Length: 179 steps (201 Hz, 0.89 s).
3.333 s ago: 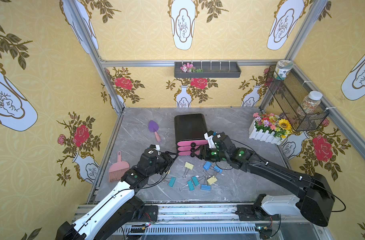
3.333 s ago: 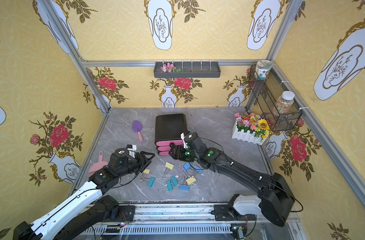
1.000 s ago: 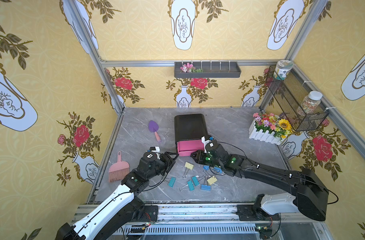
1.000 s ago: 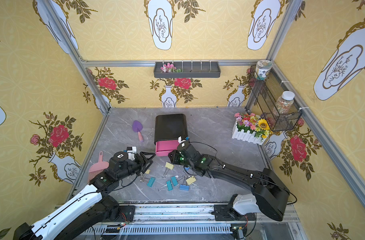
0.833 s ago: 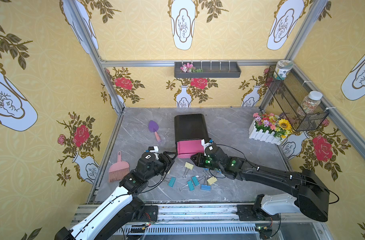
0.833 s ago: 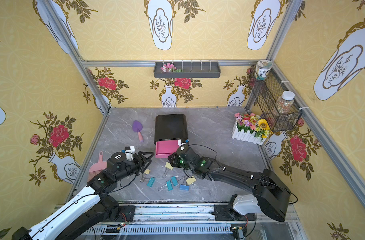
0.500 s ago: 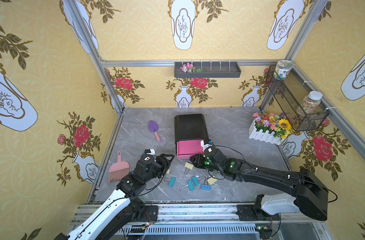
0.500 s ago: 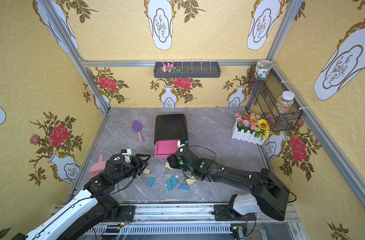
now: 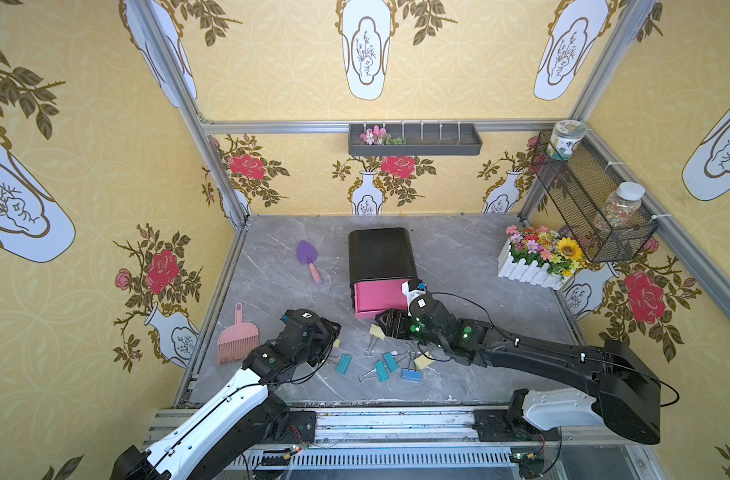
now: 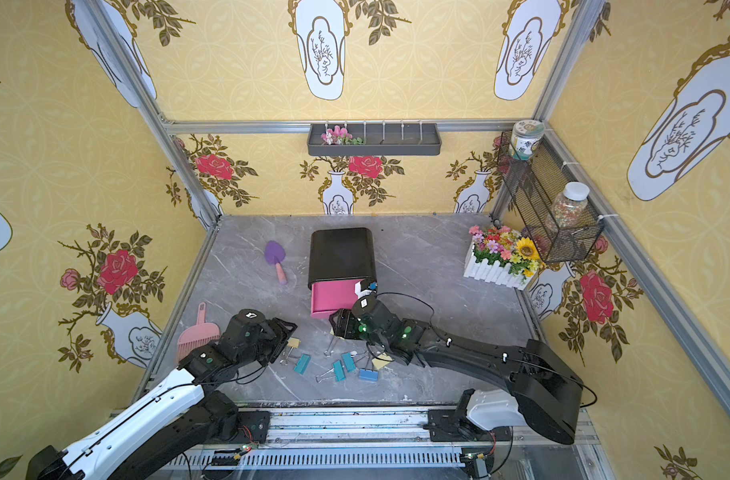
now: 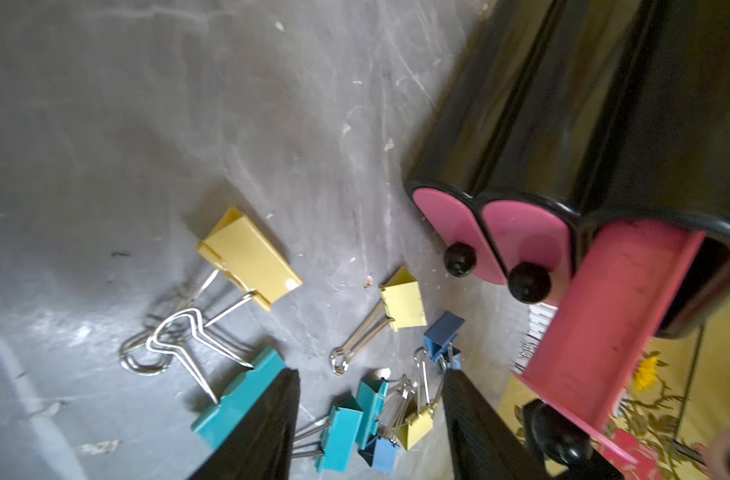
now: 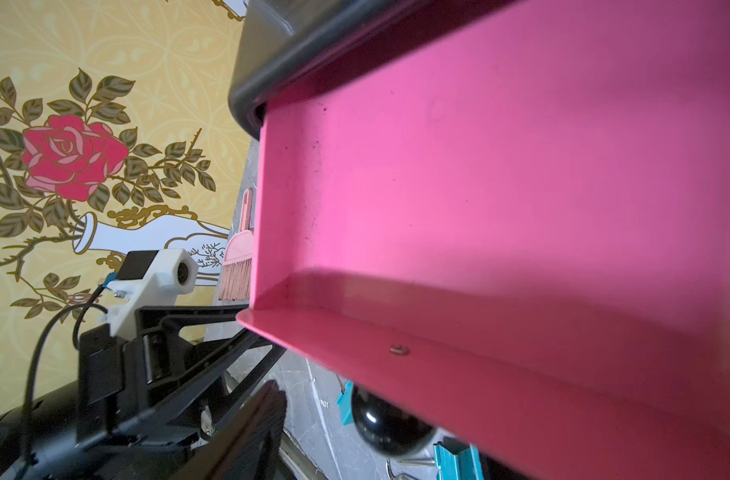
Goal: Put the binder clips in the drawer according to color
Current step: Open the drawer in the storage box, then pick up the binder clip at the center of the board.
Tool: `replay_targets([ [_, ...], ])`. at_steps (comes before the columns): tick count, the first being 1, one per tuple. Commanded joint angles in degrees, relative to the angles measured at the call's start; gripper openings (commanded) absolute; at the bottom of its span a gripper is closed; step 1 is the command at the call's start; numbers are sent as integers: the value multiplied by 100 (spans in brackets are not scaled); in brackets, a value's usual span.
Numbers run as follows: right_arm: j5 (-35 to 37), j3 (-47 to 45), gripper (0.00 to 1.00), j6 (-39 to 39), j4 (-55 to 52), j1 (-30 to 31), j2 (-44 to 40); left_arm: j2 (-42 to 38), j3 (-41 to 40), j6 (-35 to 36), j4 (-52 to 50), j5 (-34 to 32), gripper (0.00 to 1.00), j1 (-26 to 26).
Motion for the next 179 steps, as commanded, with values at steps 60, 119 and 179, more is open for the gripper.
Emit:
replay_targets([
  [60,686,-69,95,-710,-611,857,-906,1564,605,793,-724,-1293,58,-706],
  [119,1022,7,97,-974,-1449,1130,-1758,2174,854,829,-1154,-1667,65,-828],
  [179,1148,-89,97,-963,-1578,1134,-2092,2812,904,1221,-749,-1597,73,-837],
])
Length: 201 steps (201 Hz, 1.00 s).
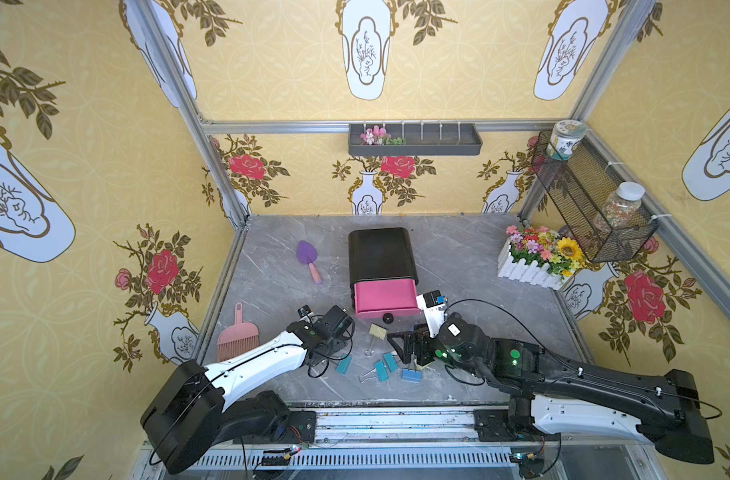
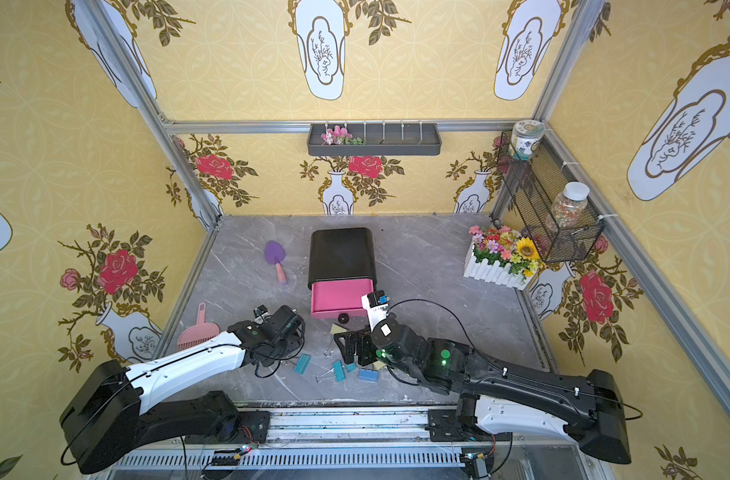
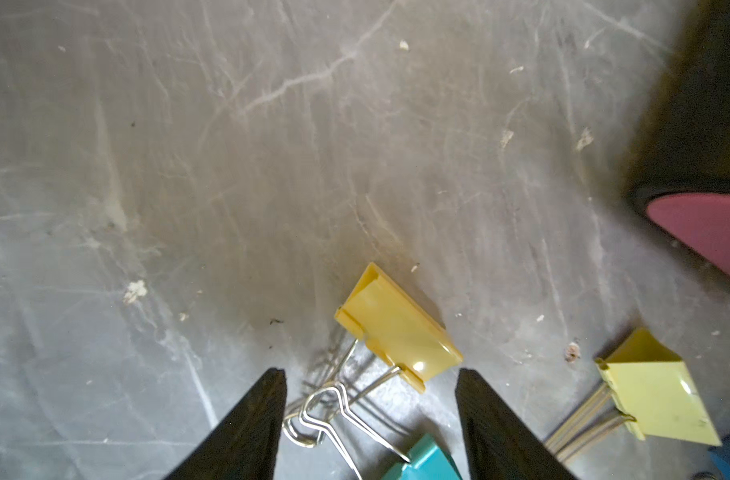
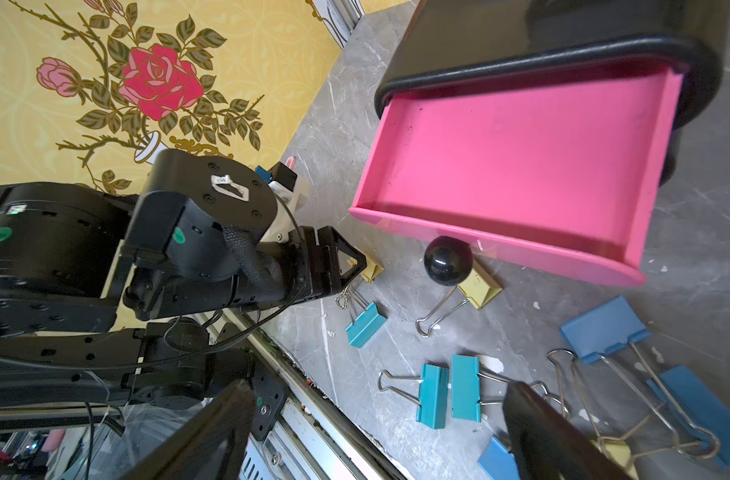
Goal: Put the binder clips in the drawer according to color
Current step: Pick up the binder clip at the center of the board.
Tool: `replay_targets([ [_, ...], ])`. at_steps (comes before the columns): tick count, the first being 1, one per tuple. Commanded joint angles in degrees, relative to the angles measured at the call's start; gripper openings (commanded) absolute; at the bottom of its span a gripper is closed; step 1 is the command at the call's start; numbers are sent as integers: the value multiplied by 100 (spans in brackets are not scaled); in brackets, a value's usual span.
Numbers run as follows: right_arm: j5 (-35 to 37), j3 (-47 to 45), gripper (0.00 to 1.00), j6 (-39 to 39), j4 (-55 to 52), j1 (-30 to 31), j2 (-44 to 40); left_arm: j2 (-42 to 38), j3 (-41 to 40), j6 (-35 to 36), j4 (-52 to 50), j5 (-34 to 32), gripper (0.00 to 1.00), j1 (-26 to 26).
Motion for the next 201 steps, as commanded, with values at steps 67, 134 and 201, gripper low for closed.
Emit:
replay_targets([
  [67,271,-98,98,26,-57,1,-102,698,376,917,292,-93,77,-4],
  [134,329,15,98,-27,61,-5,98,912,334,914,170,-133,78,-109],
  [201,512,32,98,-23,-122,-9,-146,1232,368,1025,335,30,65,-109],
])
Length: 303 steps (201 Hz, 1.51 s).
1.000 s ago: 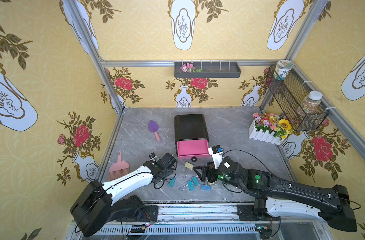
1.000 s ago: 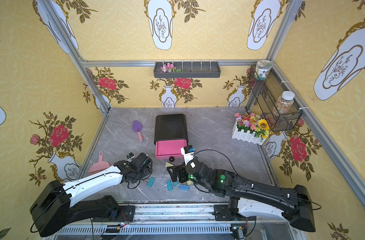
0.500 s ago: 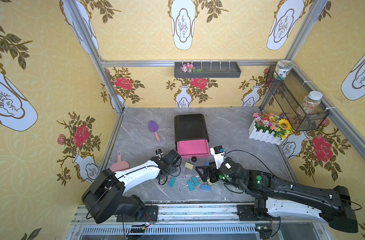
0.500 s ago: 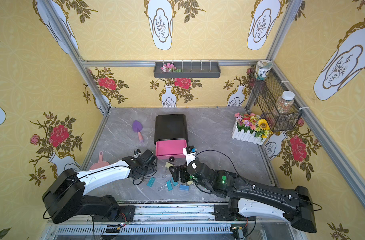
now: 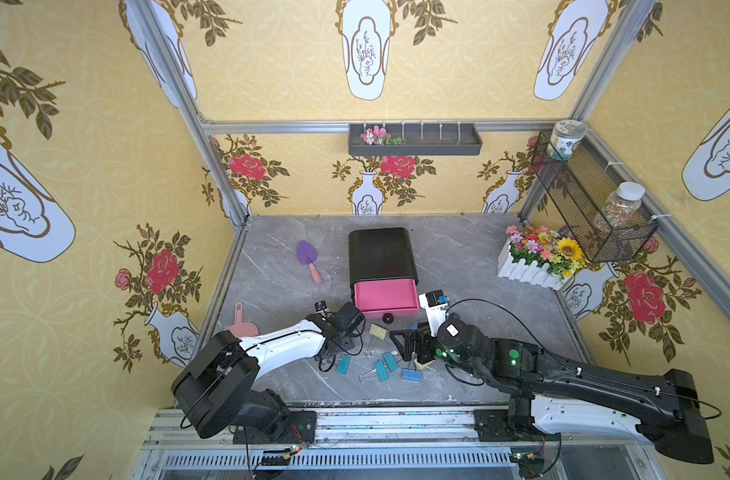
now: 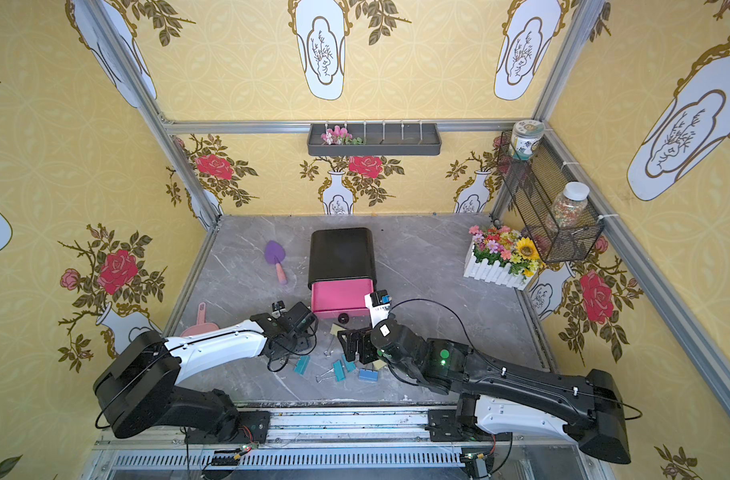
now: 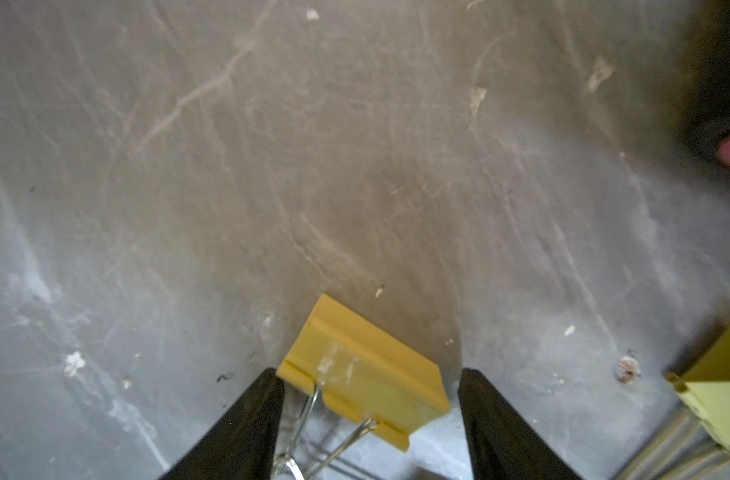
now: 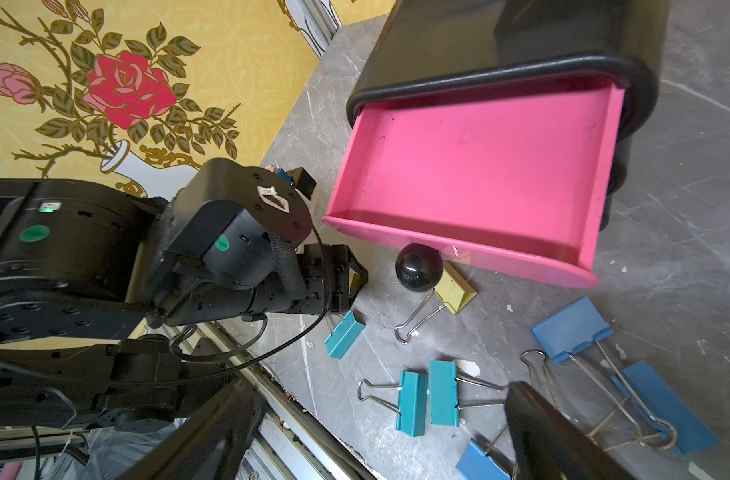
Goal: Put the binder clips in the drawer according to color
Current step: Pick up the binder clip at the center of the board.
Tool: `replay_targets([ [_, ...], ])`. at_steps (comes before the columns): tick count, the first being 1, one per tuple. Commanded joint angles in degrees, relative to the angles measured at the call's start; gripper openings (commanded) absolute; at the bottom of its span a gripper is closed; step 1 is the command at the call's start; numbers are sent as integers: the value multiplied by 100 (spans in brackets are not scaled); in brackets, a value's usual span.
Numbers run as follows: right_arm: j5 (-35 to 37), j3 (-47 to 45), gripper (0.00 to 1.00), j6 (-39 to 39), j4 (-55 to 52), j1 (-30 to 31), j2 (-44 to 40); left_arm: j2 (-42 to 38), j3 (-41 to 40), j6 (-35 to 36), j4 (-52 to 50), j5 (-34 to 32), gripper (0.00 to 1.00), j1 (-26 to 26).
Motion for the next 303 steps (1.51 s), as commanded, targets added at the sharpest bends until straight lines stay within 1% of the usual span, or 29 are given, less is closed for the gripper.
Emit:
replay_targets([
  [1,198,55,98,-22,-61,6,-157,91,-20,81,78,91,65,0],
  [28,361,69,98,-54,-239,-7,-383,104,-102,50,64,66,55,0],
  [36,400,79,98,-64,-299,-5,-431,95,-120,46,40,40,53,0],
  [63,491,94,98,-101,-426,-50,-546,-5,-112,15,-72,-98,39,8],
  [79,516,113,98,-128,-459,-65,-591,-64,-86,-5,-144,-194,33,25],
  [101,509,120,99,-152,-503,-86,-618,-120,-24,-18,-247,-298,29,85],
  [121,500,102,99,-143,-512,-94,-642,-197,37,10,-296,-348,28,145],
  [128,500,93,99,-138,-512,-94,-645,-225,50,27,-312,-361,30,149],
  [133,500,89,99,-142,-518,-95,-653,-245,65,28,-329,-373,34,158],
  [143,500,86,99,-130,-514,-95,-662,-267,98,32,-396,-412,45,167],
  [159,509,70,99,-126,-517,-94,-680,-322,144,41,-542,-476,66,167],
  [170,509,62,99,-125,-512,-95,-689,-383,156,39,-633,-523,73,167],
  [181,508,61,99,-131,-497,-95,-689,-472,147,22,-706,-542,77,167],
  [203,487,70,99,-177,-455,-103,-656,-644,10,-92,-713,-524,82,167],
  [224,433,87,99,-184,-416,-103,-611,-658,-139,-130,-503,-450,82,209],
  [265,411,42,99,-164,-424,-104,-643,-352,-15,-27,-87,-287,82,211],
  [303,463,-8,99,-124,-459,-104,-748,78,250,98,55,-275,82,211],
])
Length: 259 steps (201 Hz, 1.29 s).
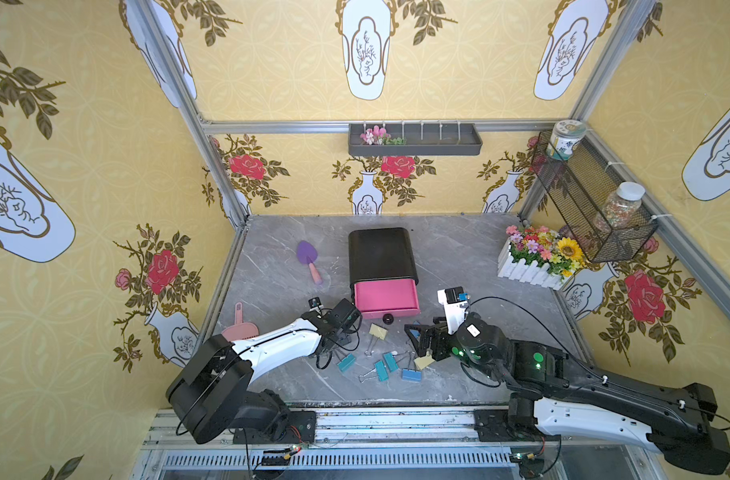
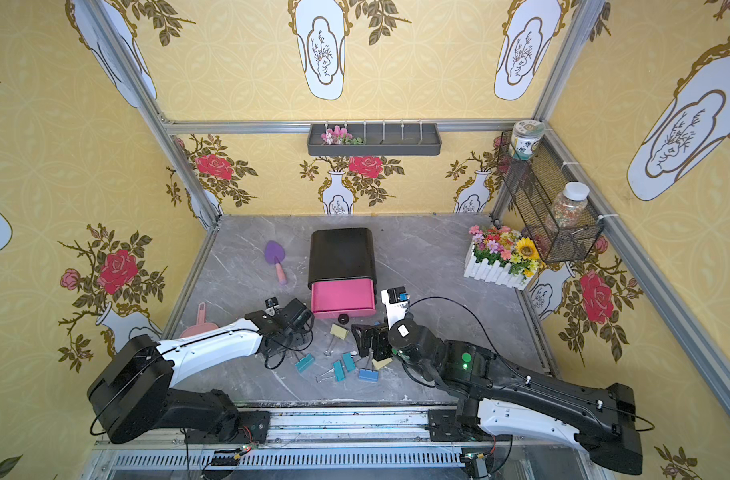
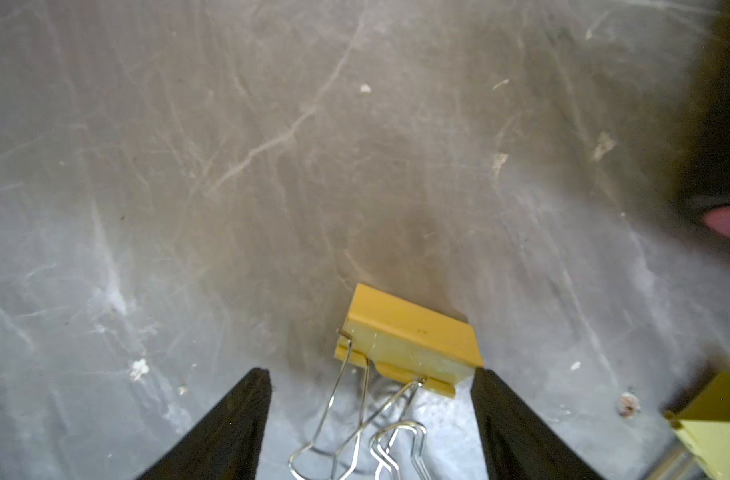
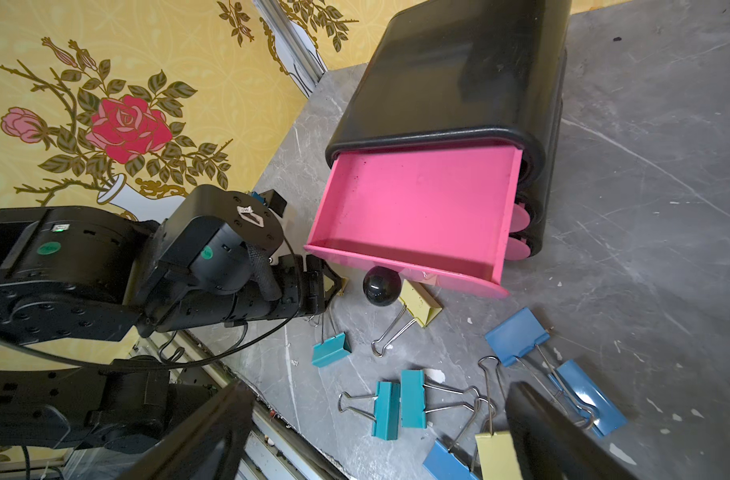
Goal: Put the binder clips in the drawer according to color
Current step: Pick up the binder clip at the center of the board.
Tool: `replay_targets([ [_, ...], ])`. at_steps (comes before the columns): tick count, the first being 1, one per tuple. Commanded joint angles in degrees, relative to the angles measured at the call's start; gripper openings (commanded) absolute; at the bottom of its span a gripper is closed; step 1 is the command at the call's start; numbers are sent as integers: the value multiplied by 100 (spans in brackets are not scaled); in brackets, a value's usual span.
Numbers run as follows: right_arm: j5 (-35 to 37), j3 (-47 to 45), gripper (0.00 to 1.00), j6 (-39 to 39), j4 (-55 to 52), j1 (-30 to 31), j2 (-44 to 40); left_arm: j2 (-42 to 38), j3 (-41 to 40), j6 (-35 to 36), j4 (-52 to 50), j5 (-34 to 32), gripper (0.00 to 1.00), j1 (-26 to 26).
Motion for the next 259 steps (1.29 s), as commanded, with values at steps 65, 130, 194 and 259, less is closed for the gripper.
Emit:
replay_targets([
  [65,82,-54,99,16,76,-12,-59,-183,-20,-73,77,-161,81,5],
  [130,3,-13,99,1,199,-55,92,204,179,191,317,87,84,5],
  [194,74,10,99,-34,-8,-69,-136,576,338,164,375,-87,87,31],
  [259,100,22,99,-53,-8,-90,-154,683,195,251,556,73,78,164],
])
